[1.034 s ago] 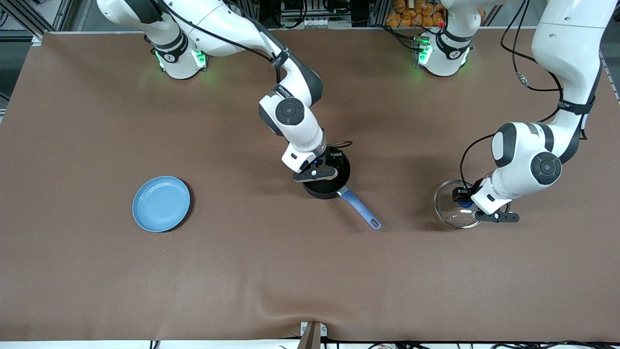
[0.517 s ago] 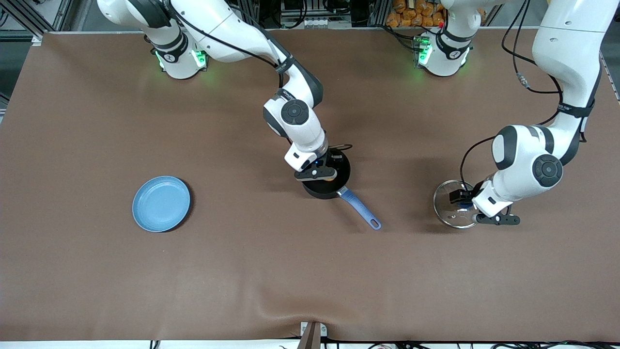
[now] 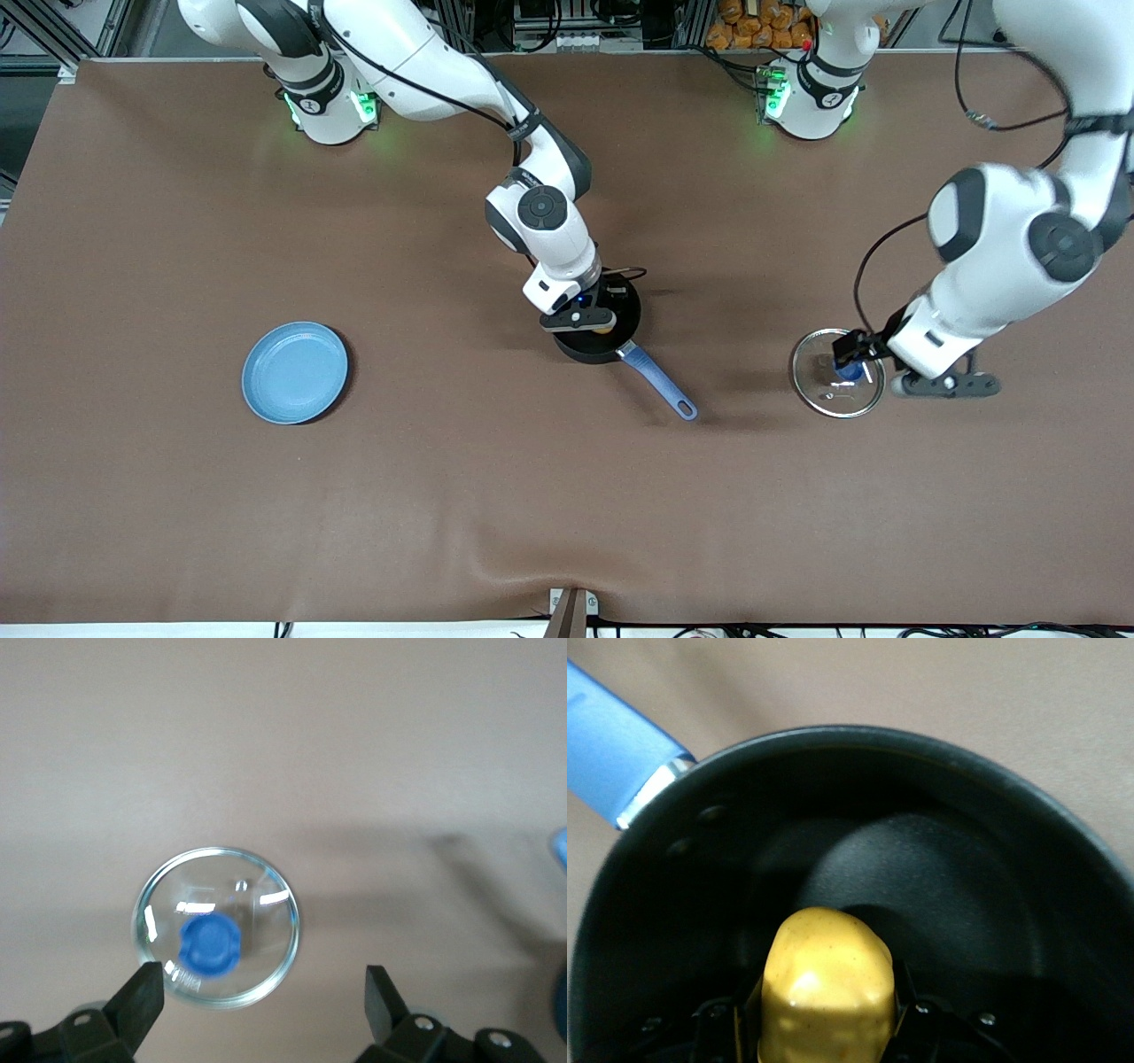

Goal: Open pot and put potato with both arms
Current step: 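Release the lid and raise the left gripper while the right gripper lowers the potato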

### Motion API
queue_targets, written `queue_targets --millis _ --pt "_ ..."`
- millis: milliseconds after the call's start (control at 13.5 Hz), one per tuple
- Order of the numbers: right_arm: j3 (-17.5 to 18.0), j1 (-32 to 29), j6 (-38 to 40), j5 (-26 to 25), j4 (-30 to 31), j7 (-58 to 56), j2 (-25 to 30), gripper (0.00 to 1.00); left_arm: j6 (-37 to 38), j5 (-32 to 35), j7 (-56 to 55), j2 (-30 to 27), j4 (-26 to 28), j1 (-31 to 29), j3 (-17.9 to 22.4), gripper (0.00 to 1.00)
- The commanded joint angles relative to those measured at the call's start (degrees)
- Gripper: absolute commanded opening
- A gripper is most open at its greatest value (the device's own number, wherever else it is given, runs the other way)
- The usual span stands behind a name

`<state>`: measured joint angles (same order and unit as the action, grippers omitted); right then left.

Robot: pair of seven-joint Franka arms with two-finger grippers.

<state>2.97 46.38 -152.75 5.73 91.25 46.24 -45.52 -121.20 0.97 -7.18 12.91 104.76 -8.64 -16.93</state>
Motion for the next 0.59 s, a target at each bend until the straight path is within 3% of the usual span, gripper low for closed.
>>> queue_targets --millis 0,148,295,517 --pt "-0.9 1.2 -2.0 -1.2 -0.5 3.2 -1.3 0.0 15.2 -1.0 -0.6 -4.1 -8.9 -0.1 -0.3 1.0" --pt "-0.9 1.2 -2.7 -1.2 -0.5 4.6 -1.7 0.0 26.6 -1.0 -0.5 -4.6 -16.8 -0.1 -0.4 1.0" --pt "-0.9 1.2 -3.0 -1.5 -0.6 4.6 -1.9 0.0 33.1 -0.5 -0.4 -4.9 -22.2 -0.3 -0.5 1.0" --pt "-0.9 0.6 -2.7 -1.8 -0.6 4.5 -1.8 0.0 37.2 -1.1 0.3 -7.4 -23.6 -1.4 0.0 1.0"
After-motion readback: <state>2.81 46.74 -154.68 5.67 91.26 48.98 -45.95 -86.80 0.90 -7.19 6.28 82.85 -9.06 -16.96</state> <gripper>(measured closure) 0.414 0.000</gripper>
